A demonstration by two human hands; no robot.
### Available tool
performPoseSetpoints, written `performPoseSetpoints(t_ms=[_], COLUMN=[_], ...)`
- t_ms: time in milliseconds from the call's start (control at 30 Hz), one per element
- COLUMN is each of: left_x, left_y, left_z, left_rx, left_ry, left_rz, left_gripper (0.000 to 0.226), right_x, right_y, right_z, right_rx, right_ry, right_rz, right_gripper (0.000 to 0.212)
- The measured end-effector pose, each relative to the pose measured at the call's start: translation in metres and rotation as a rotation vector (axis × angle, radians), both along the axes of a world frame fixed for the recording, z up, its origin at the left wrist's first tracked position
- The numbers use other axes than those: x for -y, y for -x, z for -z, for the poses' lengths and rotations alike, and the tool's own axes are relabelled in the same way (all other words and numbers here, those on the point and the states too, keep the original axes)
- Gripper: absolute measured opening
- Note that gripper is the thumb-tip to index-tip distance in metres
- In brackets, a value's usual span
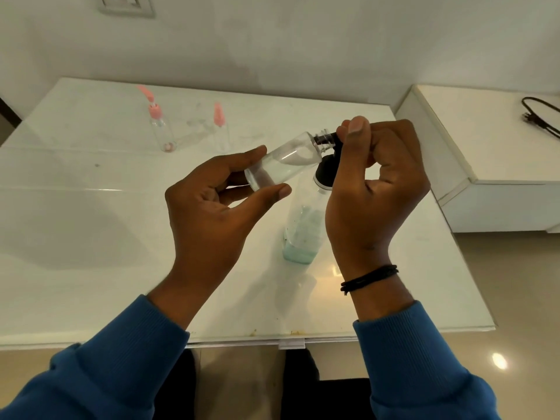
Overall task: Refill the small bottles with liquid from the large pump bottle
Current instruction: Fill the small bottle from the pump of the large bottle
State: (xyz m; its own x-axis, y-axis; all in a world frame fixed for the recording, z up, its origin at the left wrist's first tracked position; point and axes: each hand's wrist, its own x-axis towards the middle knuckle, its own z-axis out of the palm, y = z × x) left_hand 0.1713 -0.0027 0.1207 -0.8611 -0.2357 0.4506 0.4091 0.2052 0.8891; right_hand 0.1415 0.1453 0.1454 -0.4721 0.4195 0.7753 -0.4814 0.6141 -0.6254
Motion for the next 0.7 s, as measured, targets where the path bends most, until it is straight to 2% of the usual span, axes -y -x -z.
performPoseSetpoints(t_ms=[700], left_x=[-0.0015], left_y=[-0.0013], left_z=[-0.0019], left_rx=[0.017], left_ry=[-0.007], left_rz=[-0.015], left_gripper=[0.046], right_x=[0.0017], right_y=[0.0001], right_z=[0.0001], right_rx=[-0.003], right_ry=[0.001], right_rz=[0.003], right_gripper=[0.03])
